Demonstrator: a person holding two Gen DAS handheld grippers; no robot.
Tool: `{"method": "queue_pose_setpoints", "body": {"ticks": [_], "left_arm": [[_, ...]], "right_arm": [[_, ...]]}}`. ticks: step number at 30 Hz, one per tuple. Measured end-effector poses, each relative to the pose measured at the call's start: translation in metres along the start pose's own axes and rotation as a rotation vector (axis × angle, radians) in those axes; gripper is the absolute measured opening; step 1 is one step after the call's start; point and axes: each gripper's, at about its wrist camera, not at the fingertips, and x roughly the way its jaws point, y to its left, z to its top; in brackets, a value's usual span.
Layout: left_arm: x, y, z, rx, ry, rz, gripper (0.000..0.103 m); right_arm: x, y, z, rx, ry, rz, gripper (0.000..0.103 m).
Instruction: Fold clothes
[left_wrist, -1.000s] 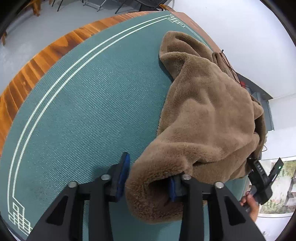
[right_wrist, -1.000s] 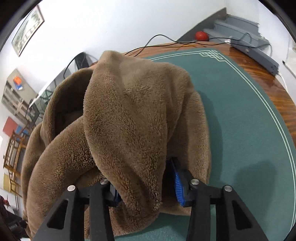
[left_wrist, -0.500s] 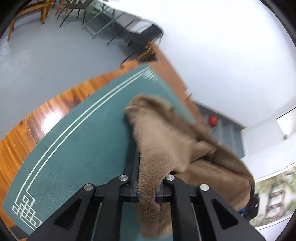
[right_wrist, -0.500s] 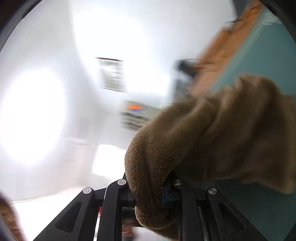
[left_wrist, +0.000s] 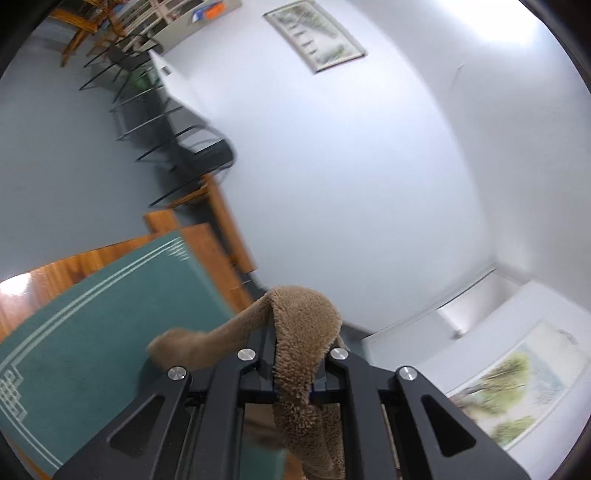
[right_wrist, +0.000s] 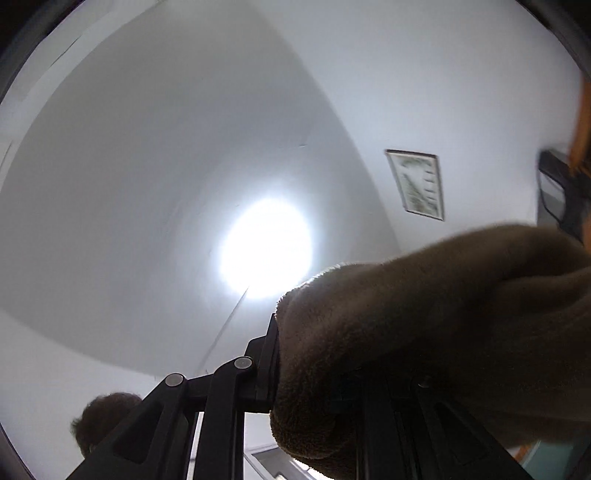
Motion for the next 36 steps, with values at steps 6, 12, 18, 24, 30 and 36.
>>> {"method": "queue_pose_setpoints", "body": {"ticks": [6, 12, 18, 24, 30, 36], "left_arm": [[-0.007, -0.001, -0.034, -0.038, 0.032, -0.018, 0.011], [0.035, 0.040, -0.106, -0.101, 0.286, -0.005, 0.014], [0.064, 0.044, -0.162, 0.032, 0.421, 0.114, 0.080], [0.060, 0.016, -0.184, 0.286, 0.359, 0.115, 0.085], [0.039, -0.019, -0.209, 0.636, 0.196, 0.141, 0.085], [0.005, -0.051, -0.245, 1.015, 0.067, 0.178, 0.085]], "right_arm": [[0.061, 0.124, -0.017, -0.360, 0.099, -0.060, 0.018], [0.110, 0.200, -0.062, -0.665, 0.138, -0.212, 0.018], [0.130, 0.220, -0.086, -0.866, 0.122, -0.319, 0.018], [0.117, 0.250, -0.098, -0.953, 0.100, -0.364, 0.018], [0.100, 0.250, -0.084, -0.948, 0.070, -0.389, 0.018], [0.092, 0.248, -0.082, -0.949, 0.067, -0.417, 0.018]]}}
